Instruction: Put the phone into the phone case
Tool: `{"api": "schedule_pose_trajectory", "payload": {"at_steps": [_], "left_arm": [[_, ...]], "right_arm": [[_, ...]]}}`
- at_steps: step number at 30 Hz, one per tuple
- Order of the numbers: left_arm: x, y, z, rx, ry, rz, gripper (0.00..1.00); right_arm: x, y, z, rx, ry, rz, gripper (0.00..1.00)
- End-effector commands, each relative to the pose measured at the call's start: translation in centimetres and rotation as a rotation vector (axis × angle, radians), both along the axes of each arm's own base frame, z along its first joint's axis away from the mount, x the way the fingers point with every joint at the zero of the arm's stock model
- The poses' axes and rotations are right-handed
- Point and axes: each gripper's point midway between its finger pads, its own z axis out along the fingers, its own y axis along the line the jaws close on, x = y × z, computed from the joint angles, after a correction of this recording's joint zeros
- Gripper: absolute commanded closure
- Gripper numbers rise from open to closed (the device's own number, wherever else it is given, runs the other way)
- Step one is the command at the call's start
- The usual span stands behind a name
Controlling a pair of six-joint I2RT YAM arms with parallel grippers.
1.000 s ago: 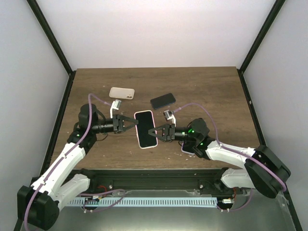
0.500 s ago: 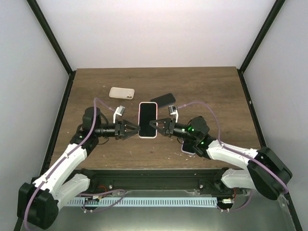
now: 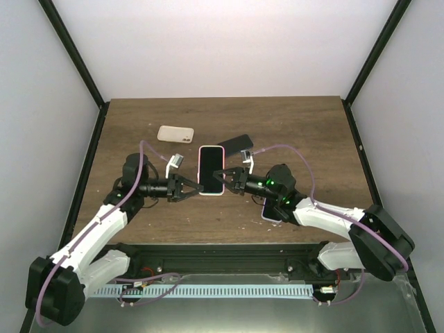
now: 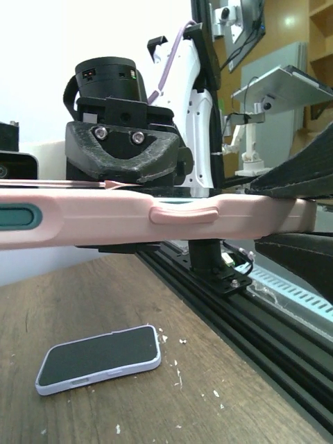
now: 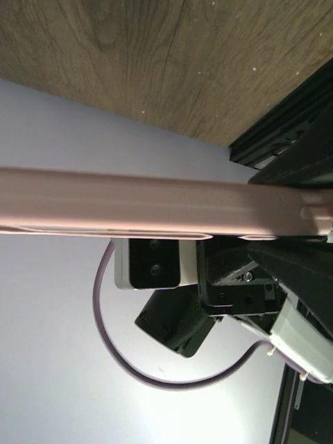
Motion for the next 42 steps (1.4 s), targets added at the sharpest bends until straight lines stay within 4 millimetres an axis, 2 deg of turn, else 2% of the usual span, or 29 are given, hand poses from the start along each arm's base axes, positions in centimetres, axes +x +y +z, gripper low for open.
{"api": "schedule_pose_trajectory", "payload": {"at_steps": [1, 3, 7, 9, 12, 14, 16, 19, 24, 29, 30, 33, 35, 39, 42], "left_arm": [[0.1, 0.0, -0.2, 0.032, -0.006, 0.001, 1.0], [0.2, 0.1, -0.3, 0.043, -0.009, 0.011, 1.0], [0.4, 0.2, -0.2, 0.065, -0.014, 0.023, 0.98], [0.4, 0.2, 0.0, 0.064, -0.013, 0.028, 0.86], [0.6, 0.2, 1.0, 0.056, -0.034, 0.043, 0.6], [0.9, 0.2, 1.3, 0.056, -0.043, 0.054, 0.53], [1.2, 0.0, 1.3, 0.054, -0.041, 0.049, 0.51], [1.6, -0.3, 1.0, 0.052, -0.026, 0.034, 0.57], [2.6, -0.3, 0.1, 0.076, -0.028, 0.061, 0.74], [2.8, -0.7, 0.6, 0.023, -0.023, 0.05, 0.75], [2.9, -0.8, 0.8, 0.01, -0.022, 0.05, 0.78], [3.0, -0.8, 1.0, -0.003, -0.03, 0.062, 0.91], [3.2, -0.7, 1.1, -0.001, -0.044, 0.076, 0.95], [3.4, -0.6, 1.6, -0.011, -0.074, 0.092, 0.96], [3.7, -0.6, 2.0, -0.02, -0.093, 0.104, 0.96]], "right_arm": [[0.4, -0.1, 3.2, 0.053, -0.098, -0.023, 0.79], [0.3, -0.3, 2.8, 0.046, -0.094, -0.025, 0.79], [0.1, -0.3, 2.6, 0.027, -0.108, -0.018, 0.93], [-0.2, -0.3, 2.7, 0.024, -0.119, -0.007, 0.95], [-0.4, -0.3, 2.6, 0.007, -0.127, 0.0, 0.95], [-0.5, -0.1, 2.4, -0.008, -0.133, 0.018, 0.94], [-0.9, 0.3, 2.4, -0.013, -0.135, 0.053, 0.94], [-1.2, 0.5, 2.3, -0.008, -0.136, 0.082, 0.93], [-1.7, 0.8, 2.4, -0.016, -0.156, 0.119, 0.93], [-2.5, 1.4, 2.0, -0.025, -0.162, 0.196, 0.92], [-2.6, 1.5, 1.9, -0.023, -0.162, 0.204, 0.92], [-2.7, 1.4, 1.6, -0.028, -0.152, 0.204, 0.82], [-2.7, 1.2, 1.4, -0.043, -0.148, 0.192, 0.76], [-3.1, 0.5, 0.5, -0.072, -0.097, 0.179, 0.48], [-3.7, 0.0, 0.0, -0.086, -0.063, 0.182, 0.4]]}}
